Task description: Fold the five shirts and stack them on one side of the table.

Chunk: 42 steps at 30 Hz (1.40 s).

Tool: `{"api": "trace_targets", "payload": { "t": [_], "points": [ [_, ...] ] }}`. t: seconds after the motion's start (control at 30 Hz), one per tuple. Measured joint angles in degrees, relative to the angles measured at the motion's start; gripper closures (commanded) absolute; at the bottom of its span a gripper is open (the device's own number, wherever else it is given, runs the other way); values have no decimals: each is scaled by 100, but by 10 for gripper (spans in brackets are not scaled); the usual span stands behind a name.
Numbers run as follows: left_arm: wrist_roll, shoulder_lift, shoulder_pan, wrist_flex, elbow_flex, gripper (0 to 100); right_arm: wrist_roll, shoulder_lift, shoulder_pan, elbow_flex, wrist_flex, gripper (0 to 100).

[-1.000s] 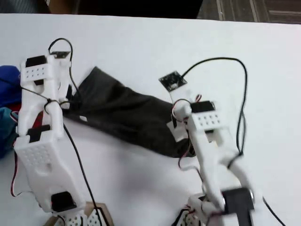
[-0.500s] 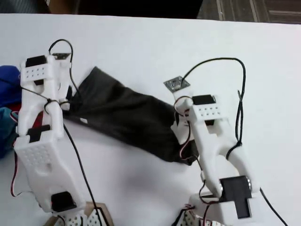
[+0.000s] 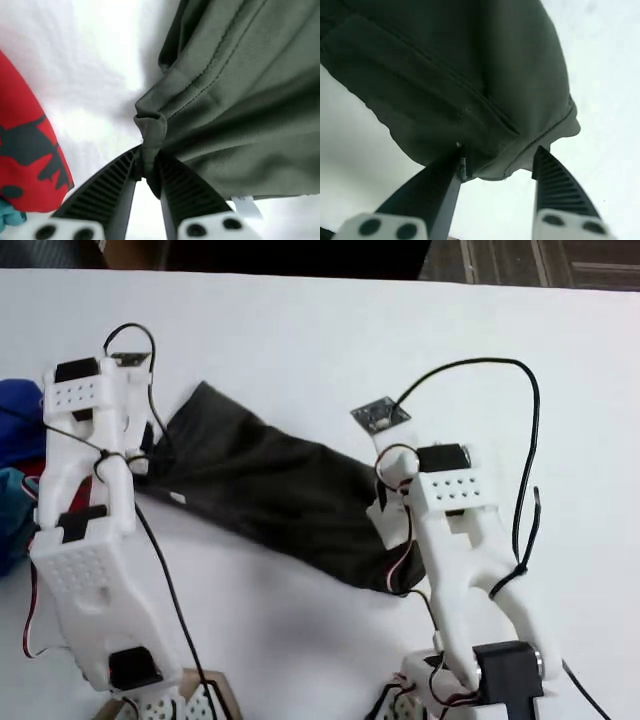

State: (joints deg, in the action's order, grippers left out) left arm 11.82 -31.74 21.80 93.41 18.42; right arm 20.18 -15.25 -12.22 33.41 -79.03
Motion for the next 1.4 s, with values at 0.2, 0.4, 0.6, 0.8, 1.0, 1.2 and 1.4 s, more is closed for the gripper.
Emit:
{"api": "trace_targets", "payload": {
  "t": [0.2, 0.4, 0.6, 0.8, 1.0, 1.2, 1.4],
  "points": [
    [0, 0, 0, 0, 0, 975, 0, 0, 0, 0, -44, 834],
    [0, 0, 0, 0, 0, 975, 0, 0, 0, 0, 404, 835],
    [0, 0, 0, 0, 0, 975, 0, 0, -132, 149, 677, 835],
    [0, 0, 0, 0, 0, 975, 0, 0, -176, 457, 730, 833],
    [0, 0, 0, 0, 0, 975, 0, 0, -123, 475, 730, 835],
    [0, 0, 0, 0, 0, 975, 0, 0, -132, 492, 730, 836],
    [0, 0, 0, 0, 0, 975, 0, 0, -132, 492, 730, 836]
  ]
}}
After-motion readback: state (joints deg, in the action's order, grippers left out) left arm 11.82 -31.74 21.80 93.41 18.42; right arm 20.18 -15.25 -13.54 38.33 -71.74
